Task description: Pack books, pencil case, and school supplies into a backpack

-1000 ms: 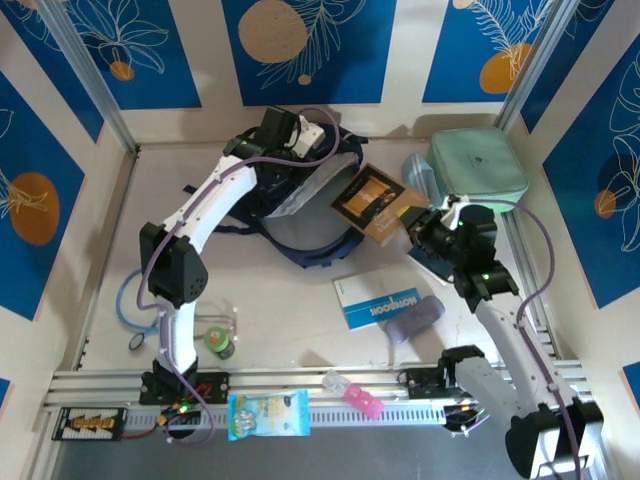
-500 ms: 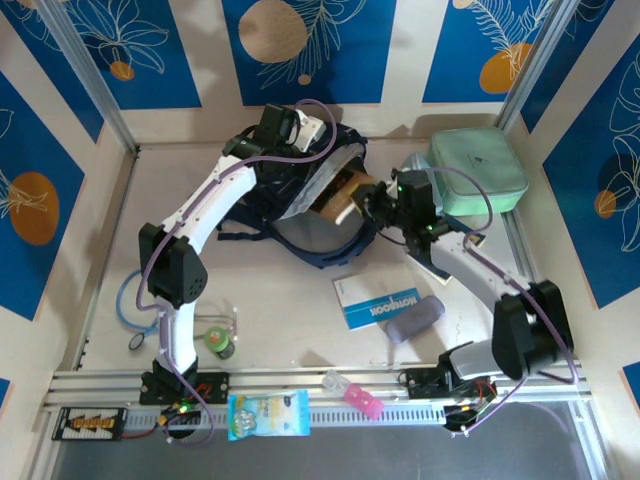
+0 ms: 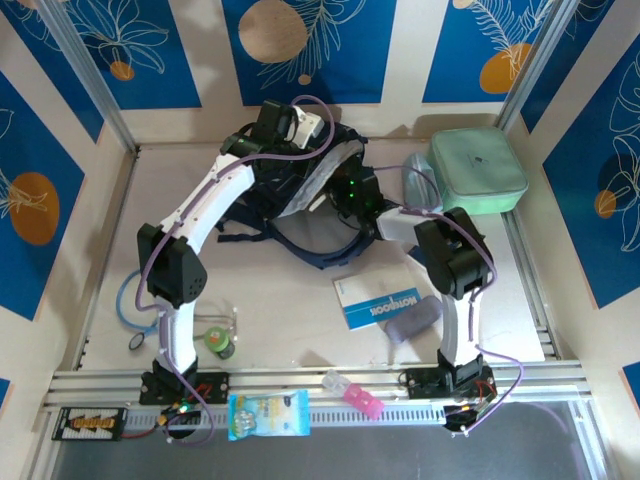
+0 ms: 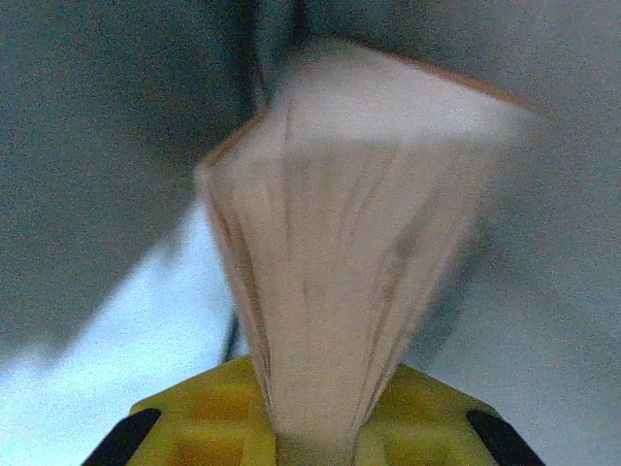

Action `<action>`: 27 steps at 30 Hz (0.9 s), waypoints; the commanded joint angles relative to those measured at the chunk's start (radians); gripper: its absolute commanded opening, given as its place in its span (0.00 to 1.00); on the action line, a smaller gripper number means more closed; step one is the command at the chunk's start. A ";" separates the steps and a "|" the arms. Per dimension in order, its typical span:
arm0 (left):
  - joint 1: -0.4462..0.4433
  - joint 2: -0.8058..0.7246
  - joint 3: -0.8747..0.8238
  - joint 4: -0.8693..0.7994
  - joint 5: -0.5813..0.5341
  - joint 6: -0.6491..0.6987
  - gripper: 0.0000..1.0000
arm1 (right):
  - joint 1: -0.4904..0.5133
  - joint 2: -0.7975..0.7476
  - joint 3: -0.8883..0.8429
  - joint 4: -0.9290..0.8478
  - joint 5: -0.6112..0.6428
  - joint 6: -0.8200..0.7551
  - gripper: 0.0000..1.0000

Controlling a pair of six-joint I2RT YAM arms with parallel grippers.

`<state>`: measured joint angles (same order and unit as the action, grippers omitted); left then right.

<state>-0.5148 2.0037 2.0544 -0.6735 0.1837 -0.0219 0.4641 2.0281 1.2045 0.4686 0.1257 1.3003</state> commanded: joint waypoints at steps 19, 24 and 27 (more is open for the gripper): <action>0.051 -0.064 0.014 0.141 0.071 -0.067 0.00 | 0.074 -0.117 0.093 -0.284 0.041 0.173 0.72; 0.069 -0.057 0.004 0.142 0.064 -0.067 0.00 | 0.074 -0.304 0.021 -0.569 0.032 0.216 0.72; 0.083 -0.065 -0.027 0.143 0.060 -0.053 0.00 | 0.073 -0.403 -0.021 -0.701 0.027 0.171 0.70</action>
<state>-0.4610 2.0033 2.0342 -0.6445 0.2218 -0.0734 0.5308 1.7008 1.2217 -0.0277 0.1596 1.4837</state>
